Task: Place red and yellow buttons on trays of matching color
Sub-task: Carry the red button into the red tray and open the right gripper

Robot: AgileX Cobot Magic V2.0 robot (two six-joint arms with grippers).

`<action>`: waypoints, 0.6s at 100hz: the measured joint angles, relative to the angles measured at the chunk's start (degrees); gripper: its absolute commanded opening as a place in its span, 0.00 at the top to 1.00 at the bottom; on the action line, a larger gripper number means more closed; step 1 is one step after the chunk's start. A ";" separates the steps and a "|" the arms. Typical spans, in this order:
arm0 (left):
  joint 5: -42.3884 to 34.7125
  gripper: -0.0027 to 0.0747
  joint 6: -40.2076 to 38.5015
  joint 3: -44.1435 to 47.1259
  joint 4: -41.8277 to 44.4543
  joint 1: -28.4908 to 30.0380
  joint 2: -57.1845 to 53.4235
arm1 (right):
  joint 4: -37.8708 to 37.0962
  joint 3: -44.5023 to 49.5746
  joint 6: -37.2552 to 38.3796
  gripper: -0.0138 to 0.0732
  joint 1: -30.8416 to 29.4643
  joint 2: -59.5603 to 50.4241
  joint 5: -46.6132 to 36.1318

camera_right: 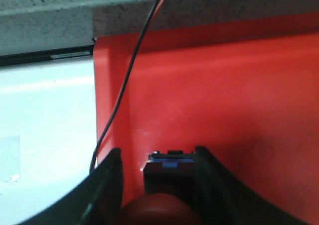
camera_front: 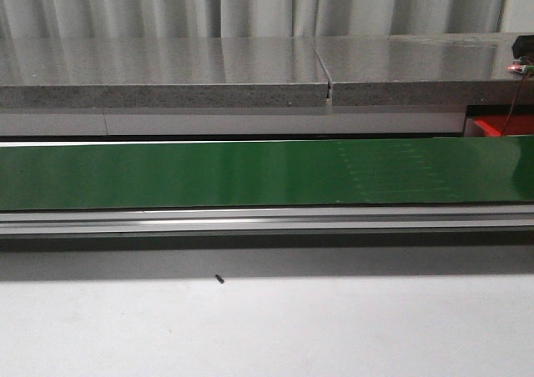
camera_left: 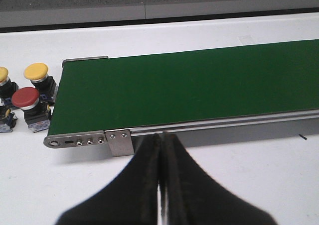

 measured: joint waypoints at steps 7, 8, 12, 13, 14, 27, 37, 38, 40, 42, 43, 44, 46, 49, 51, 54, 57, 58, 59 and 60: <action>0.00 0.99 0.00 0.00 0.00 0.00 0.00 | 0.00 0.00 0.00 0.75 0.00 1.17 -0.35; 0.00 0.99 0.00 0.00 0.00 0.00 0.00 | 0.00 0.00 0.00 0.75 0.00 1.27 -0.36; 0.00 0.99 0.00 0.00 0.00 0.00 0.00 | 0.11 0.00 0.00 0.75 0.00 1.85 -0.44; 0.00 0.99 0.00 0.00 0.00 0.00 0.00 | 0.09 0.00 0.00 0.75 0.00 1.94 -0.44; 0.00 0.99 0.00 0.00 0.00 0.00 0.00 | 0.09 0.00 0.00 0.75 0.00 2.13 -0.44; 0.00 0.99 0.00 0.00 0.00 0.00 0.00 | 0.12 -0.44 0.00 0.75 0.00 3.70 -0.57; 0.00 0.99 0.00 0.00 0.00 0.00 0.00 | 0.12 -0.58 0.00 0.75 0.00 4.46 -0.71; 0.00 0.99 0.00 0.00 0.00 0.00 0.00 | 0.12 -0.58 0.00 0.75 0.00 4.56 -0.71; 0.00 0.99 0.00 0.00 0.00 0.00 0.00 | 0.12 -0.58 0.00 0.75 0.00 4.59 -0.82; 0.00 0.99 0.00 0.00 0.00 0.00 0.00 | 0.12 -0.69 0.00 0.75 0.00 4.69 -0.87; 0.00 0.99 0.00 0.00 0.00 0.00 0.00 | 0.12 -0.69 0.00 0.75 0.00 4.69 -0.87; 0.00 0.99 0.00 0.00 0.00 0.00 0.00 | 0.12 -0.74 0.00 0.75 0.00 4.69 -0.87; 0.00 0.99 0.00 0.00 0.00 0.00 0.00 | 0.12 -0.84 0.00 0.75 0.00 4.69 -0.87; 0.00 0.99 0.00 0.00 0.00 0.00 0.00 | 0.12 -1.09 0.00 0.75 0.00 4.69 -0.87; 0.00 0.99 0.00 0.00 0.00 0.00 0.00 | 0.12 -1.10 0.00 0.74 0.00 4.69 -0.87; 0.00 0.99 0.00 0.00 0.00 0.00 0.00 | 0.12 -1.33 0.00 0.73 0.00 4.69 -0.87; 0.00 0.99 0.00 0.00 0.00 0.00 0.00 | 0.12 -1.42 0.00 0.70 0.00 4.69 -0.87; 0.00 0.99 0.00 0.00 0.00 0.00 0.00 | 0.12 -1.42 0.00 0.68 0.00 4.69 -0.87; 0.00 0.99 0.00 0.00 0.00 0.00 0.00 | 0.12 -1.54 0.00 0.67 0.00 4.69 -0.87; 0.00 0.99 0.00 0.00 0.00 0.00 0.00 | 0.12 -1.54 0.00 0.65 0.00 4.69 -0.87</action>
